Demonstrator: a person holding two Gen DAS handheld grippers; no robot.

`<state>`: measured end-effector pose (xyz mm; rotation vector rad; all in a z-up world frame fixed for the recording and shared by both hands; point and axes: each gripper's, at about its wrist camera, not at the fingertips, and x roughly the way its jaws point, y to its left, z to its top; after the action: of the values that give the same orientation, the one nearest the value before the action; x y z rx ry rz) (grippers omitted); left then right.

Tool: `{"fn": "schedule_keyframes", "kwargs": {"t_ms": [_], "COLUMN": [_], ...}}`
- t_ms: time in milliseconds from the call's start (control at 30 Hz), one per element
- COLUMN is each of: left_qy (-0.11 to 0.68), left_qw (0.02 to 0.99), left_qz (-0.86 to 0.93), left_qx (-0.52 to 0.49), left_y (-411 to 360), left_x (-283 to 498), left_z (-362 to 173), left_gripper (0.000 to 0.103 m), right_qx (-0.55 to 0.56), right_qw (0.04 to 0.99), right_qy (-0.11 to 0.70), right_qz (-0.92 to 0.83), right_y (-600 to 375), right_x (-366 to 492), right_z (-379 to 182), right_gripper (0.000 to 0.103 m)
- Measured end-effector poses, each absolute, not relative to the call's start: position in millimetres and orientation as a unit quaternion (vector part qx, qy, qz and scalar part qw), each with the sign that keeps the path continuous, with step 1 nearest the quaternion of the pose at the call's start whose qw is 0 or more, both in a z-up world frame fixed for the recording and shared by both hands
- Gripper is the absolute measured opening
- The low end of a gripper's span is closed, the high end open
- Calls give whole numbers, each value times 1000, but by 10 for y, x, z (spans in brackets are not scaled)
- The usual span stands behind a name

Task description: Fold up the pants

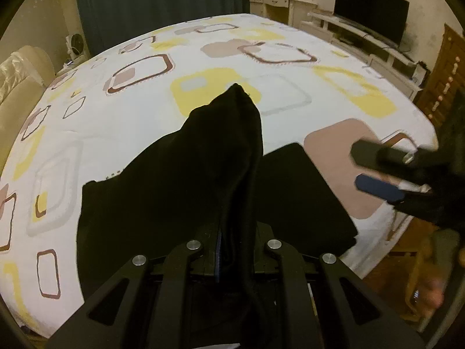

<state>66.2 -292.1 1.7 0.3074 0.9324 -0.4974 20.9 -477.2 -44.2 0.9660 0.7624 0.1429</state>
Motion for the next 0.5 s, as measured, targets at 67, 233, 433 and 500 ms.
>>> {"fn": "schedule_keyframes", "kwargs": {"t_ms": [67, 233, 433, 500], "left_qy": [443, 435, 424, 424], "left_qw": [854, 860, 865, 865], "left_qz": [-227, -205, -187, -185], "left_qx": [151, 171, 191, 194], "left_y": [-2978, -3079, -3170, -3187], "left_x": [651, 585, 524, 521], "left_z": [-67, -277, -409, -430], "left_gripper": [13, 13, 13, 13], "right_qx": [457, 464, 471, 472], "right_qw": [813, 810, 807, 807], "right_qy": [356, 353, 351, 350], "right_qz": [65, 61, 57, 58], "right_y": [-4805, -4861, -4919, -4924], "right_x": [206, 207, 192, 193], "right_z": [-453, -479, -503, -506], "right_gripper": [85, 85, 85, 85]}}
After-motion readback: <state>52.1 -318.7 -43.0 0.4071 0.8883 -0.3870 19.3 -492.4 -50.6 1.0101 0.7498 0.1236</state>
